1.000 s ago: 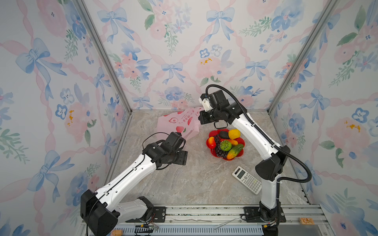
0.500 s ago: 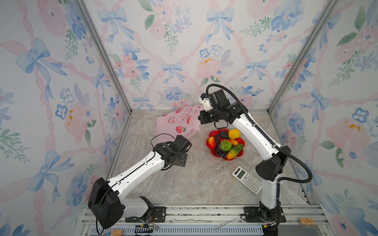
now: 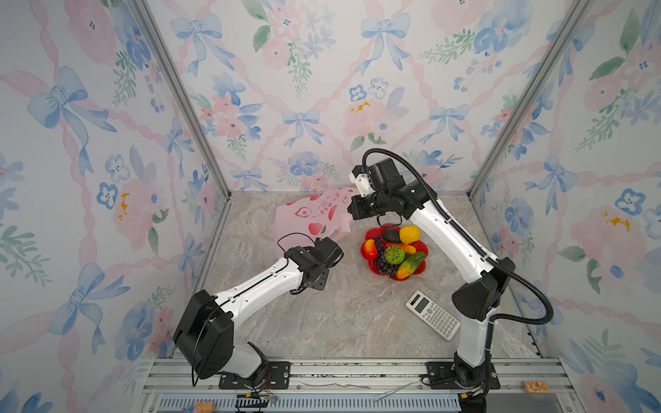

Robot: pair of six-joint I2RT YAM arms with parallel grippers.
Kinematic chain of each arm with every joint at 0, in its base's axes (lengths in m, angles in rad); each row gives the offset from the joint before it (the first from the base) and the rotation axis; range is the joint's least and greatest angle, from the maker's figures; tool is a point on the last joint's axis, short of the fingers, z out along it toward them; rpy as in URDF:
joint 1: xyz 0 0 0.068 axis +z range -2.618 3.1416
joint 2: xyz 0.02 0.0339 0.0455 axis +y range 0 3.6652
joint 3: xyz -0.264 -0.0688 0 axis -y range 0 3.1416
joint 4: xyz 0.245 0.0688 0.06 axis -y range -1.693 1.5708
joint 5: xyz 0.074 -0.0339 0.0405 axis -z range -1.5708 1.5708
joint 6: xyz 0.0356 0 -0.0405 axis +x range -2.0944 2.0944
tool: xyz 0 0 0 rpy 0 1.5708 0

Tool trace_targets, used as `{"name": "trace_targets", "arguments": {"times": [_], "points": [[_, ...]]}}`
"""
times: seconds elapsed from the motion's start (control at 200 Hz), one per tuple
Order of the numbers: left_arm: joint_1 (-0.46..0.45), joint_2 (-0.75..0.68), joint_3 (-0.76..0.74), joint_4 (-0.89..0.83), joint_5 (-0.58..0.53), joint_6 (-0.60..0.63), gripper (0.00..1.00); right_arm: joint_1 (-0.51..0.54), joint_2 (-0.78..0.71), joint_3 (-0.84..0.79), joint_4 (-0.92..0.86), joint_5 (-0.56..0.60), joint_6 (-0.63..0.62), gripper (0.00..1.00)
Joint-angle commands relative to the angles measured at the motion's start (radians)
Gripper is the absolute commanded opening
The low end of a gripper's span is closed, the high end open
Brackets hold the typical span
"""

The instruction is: Place the fruits into the plastic bag

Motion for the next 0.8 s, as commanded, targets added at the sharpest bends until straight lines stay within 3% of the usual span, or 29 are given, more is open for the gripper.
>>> {"name": "trace_targets", "arguments": {"times": [0.0, 0.075, 0.19, 0.29, 0.575, 0.69, 0.795], "points": [[-0.003, 0.03, 0.031, -0.003, -0.064, 0.021, 0.28, -0.01, -0.057, -0.023, 0.009, -0.013, 0.013, 0.0], [-0.002, 0.036, 0.042, -0.005, -0.073, 0.03, 0.0, -0.015, -0.073, -0.038, 0.015, -0.008, 0.015, 0.0], [0.013, -0.024, 0.079, -0.01, -0.076, 0.038, 0.0, -0.03, -0.09, -0.064, 0.021, -0.005, 0.018, 0.0], [0.091, -0.122, 0.14, -0.014, 0.019, 0.051, 0.0, -0.043, -0.097, -0.059, 0.008, -0.001, 0.017, 0.0], [0.486, -0.36, 0.32, -0.045, 0.444, 0.007, 0.0, -0.073, -0.068, 0.107, -0.245, 0.111, -0.062, 0.0], [0.517, -0.363, 0.323, -0.049, 0.546, -0.007, 0.0, -0.062, -0.066, 0.161, -0.324, 0.115, -0.069, 0.0], [0.521, -0.347, 0.333, -0.048, 0.547, -0.011, 0.0, -0.046, -0.071, 0.171, -0.318, 0.13, -0.071, 0.0]]}}
